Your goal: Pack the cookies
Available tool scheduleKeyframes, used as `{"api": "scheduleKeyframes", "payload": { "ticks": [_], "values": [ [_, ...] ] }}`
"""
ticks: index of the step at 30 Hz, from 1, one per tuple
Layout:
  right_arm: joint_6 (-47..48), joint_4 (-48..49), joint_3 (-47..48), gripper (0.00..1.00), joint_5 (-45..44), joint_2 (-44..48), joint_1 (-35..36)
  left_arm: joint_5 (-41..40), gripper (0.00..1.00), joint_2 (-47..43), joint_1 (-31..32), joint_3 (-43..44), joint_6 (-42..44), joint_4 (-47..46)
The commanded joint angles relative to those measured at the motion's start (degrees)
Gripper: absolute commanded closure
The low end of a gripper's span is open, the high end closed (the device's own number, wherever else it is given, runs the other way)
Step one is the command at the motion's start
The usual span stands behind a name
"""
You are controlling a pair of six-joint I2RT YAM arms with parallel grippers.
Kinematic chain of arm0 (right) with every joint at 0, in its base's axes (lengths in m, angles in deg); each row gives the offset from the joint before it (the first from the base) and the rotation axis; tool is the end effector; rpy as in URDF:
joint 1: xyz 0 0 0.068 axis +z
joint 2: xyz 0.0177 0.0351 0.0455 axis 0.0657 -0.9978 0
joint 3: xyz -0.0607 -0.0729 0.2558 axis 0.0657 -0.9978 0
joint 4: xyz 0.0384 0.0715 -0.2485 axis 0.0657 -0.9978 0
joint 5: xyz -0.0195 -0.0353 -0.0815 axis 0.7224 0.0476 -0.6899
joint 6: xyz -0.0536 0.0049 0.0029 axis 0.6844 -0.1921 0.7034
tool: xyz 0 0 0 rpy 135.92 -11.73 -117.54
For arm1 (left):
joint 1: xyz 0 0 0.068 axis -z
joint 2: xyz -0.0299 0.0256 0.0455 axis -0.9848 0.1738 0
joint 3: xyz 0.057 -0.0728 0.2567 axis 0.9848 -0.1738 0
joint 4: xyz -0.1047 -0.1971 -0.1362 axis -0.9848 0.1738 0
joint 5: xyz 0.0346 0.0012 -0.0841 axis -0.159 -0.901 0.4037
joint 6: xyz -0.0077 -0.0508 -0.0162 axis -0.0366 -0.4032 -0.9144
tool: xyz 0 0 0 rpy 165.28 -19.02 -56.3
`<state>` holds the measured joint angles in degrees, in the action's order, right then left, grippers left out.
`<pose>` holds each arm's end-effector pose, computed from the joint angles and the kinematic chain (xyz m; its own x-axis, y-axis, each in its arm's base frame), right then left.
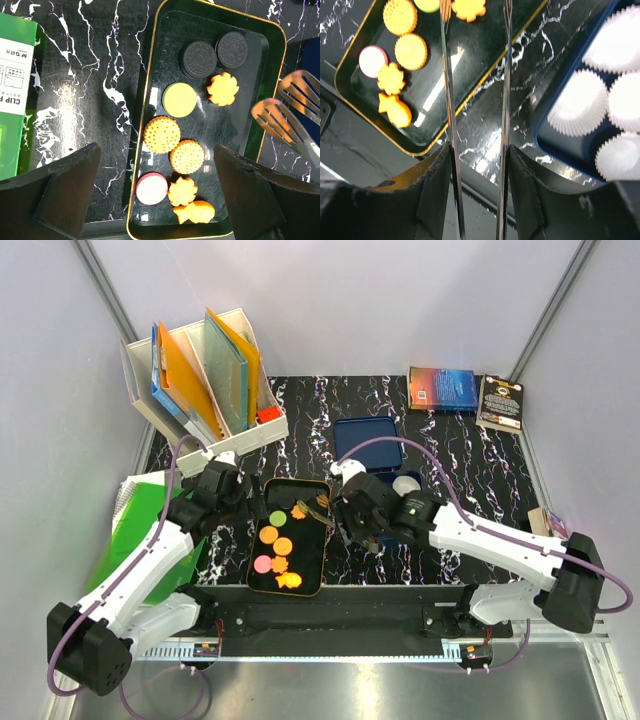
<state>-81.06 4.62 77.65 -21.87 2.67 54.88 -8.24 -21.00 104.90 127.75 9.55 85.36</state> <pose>0.1433 0.2254 0.2845 -0.6568 -0.3768 -0.6532 -0.5963 0.7897 0.1440 0.1760 -0.0774 0.2530 -0.7819 -0.2057 -0.5884 -0.0590 0.9642 -0.2586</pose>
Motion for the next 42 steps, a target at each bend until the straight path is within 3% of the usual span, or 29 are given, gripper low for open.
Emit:
{"api": "scheduleKeyframes", "payload": {
  "ticks": [1,10,25,42],
  "values": [
    [1.24,4.04,4.78,0.46,-2.63,-3.46,1.29,-0.22,0.01,-1.15,0.23,-0.24,-0.29,-0.03],
    [2.47,3.52,9.44,0.40,-4.56,-10.94,3.92,-0.40,0.01,-1.32,0.23,-0.68,-0.46,-0.03],
    [2.29,2.20,8.48,0.41,-7.28,-14.19,4.72,-0.22,0.01,-0.62,0.23,-0.68,-0.64,-0.03],
    [1.15,1.06,7.77,0.52,-7.72,-14.38,4.72,0.04,0.01,-0.35,0.14,-0.77,-0.81,-0.03]
  ]
}}
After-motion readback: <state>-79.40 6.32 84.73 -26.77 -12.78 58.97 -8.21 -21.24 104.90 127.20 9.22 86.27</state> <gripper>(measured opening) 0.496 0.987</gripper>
